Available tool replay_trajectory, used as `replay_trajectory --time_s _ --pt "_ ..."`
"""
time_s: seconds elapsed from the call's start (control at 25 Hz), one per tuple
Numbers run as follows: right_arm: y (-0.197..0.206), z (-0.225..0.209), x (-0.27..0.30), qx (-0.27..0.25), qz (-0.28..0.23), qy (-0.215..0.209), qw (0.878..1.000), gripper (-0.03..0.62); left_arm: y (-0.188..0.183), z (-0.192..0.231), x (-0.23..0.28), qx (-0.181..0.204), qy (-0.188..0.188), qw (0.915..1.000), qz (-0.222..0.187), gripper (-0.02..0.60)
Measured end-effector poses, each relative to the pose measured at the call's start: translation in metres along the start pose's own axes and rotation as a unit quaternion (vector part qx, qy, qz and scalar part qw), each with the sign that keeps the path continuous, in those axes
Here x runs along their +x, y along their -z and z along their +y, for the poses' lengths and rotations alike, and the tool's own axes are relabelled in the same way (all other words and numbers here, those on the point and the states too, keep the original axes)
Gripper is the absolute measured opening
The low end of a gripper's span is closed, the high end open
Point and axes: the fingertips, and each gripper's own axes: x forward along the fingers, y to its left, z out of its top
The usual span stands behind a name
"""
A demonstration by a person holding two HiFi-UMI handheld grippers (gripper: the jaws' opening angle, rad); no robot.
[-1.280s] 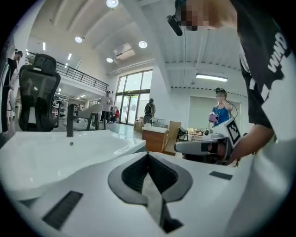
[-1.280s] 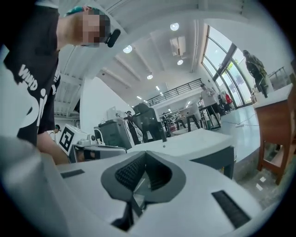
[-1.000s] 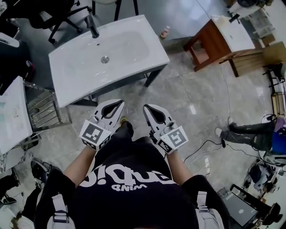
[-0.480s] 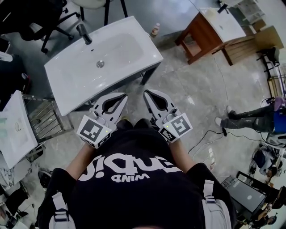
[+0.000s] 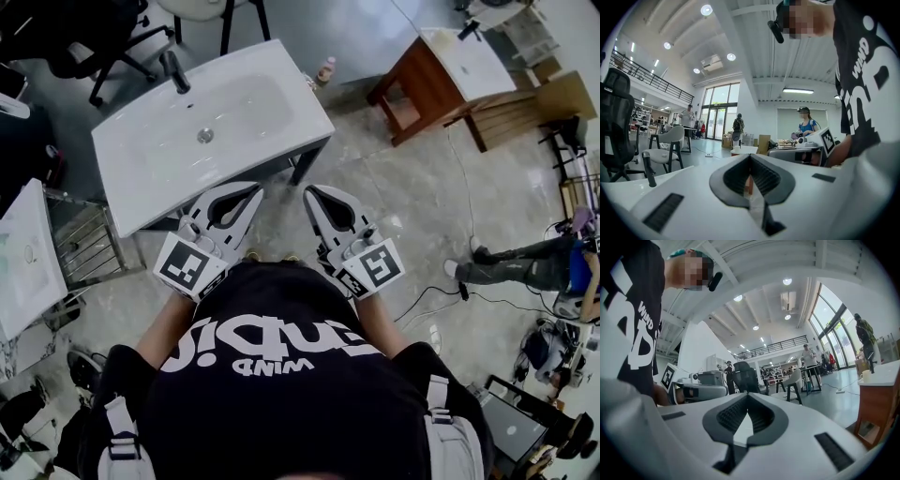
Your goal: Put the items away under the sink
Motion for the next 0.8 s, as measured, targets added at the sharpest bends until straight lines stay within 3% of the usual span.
replay_trajectory --time_s 0.2,0.8 --pt "-0.005 0.000 -0.005 -0.025 -0.007 0.004 1.000 0.020 -0.001 -0.001 0.003 0.006 -0.008 0.9999 -0.011 0.018" --pt "-0.013 -0.006 -0.016 -0.028 -0.022 0.003 0.999 0.018 0.001 -0.010 0.008 0.001 -0.022 0.9997 -0.008 0.018"
